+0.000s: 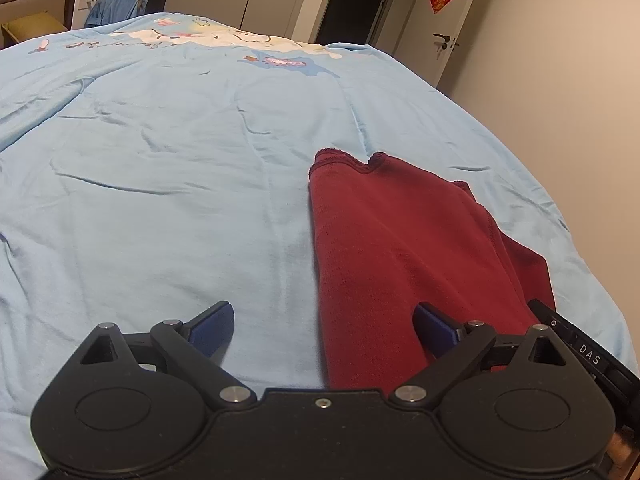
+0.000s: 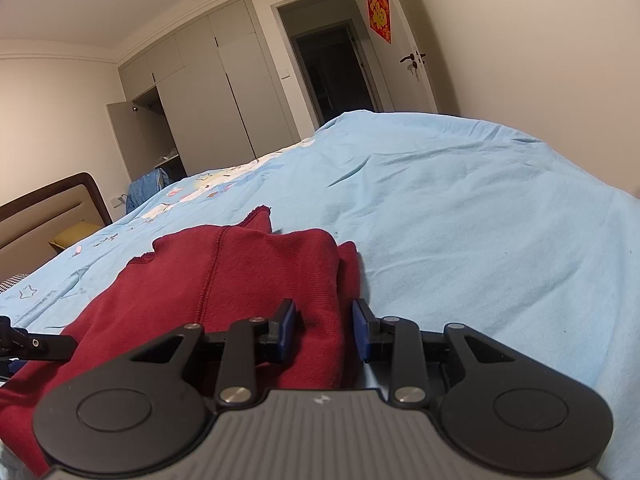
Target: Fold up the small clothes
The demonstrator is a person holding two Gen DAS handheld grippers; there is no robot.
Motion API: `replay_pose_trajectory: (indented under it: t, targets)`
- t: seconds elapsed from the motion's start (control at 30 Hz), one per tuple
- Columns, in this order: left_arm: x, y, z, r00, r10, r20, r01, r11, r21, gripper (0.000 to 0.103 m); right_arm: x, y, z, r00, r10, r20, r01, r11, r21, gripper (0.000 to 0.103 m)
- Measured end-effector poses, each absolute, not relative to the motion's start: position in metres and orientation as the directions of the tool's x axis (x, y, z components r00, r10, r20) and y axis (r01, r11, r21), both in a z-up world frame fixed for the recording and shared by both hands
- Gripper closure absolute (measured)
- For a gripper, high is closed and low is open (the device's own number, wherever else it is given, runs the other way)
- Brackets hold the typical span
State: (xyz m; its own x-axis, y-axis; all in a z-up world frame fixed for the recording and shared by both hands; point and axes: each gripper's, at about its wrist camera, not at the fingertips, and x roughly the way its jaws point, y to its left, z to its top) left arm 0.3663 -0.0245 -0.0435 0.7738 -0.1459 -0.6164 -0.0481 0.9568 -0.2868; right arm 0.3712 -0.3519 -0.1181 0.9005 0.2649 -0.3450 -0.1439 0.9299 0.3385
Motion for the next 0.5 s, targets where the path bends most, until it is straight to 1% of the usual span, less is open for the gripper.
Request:
replay_pose_trajectory:
  t: [0.17, 0.27, 0.33, 0.4, 0.43, 0.5]
  targets:
    - [0.3661, -0.0256, -0.0437, 0.776, -0.142, -0.615, -0.048, 0.958, -0.282, 0.006, 0.37, -0.3517, -0.1187, 0.902, 0.266, -0.341, -0.147, 0.93, 0.338, 0.07]
    - [0.3652, -0.0269, -0.0428, 0.776, -0.146, -0.613, -0.043, 0.958, -0.282, 0.01, 0.3695, -0.3516, -0.1194, 0.902, 0.267, -0.339, -0.148, 0.929, 0.34, 0.07]
    - [0.3647, -0.028, -0.0416, 0.777, -0.158, -0.61, -0.032, 0.957, -0.287, 0.014, 0.3694, -0.3517, -0.1199, 0.902, 0.268, -0.337, -0.148, 0.928, 0.342, 0.07]
    - [0.3653, -0.0295, -0.0408, 0.775, -0.175, -0.607, -0.017, 0.955, -0.297, 0.023, 0.3692, -0.352, -0.1204, 0.903, 0.27, -0.335, -0.149, 0.927, 0.344, 0.07]
    - [0.3659, -0.0302, -0.0407, 0.773, -0.186, -0.606, -0.009, 0.953, -0.304, 0.025, 0.3692, -0.3522, -0.1206, 0.903, 0.27, -0.335, -0.149, 0.927, 0.345, 0.07]
    - [0.3677, -0.0311, -0.0415, 0.765, -0.219, -0.606, 0.007, 0.943, -0.332, 0.036, 0.3688, -0.352, -0.1207, 0.903, 0.271, -0.333, -0.15, 0.926, 0.346, 0.07]
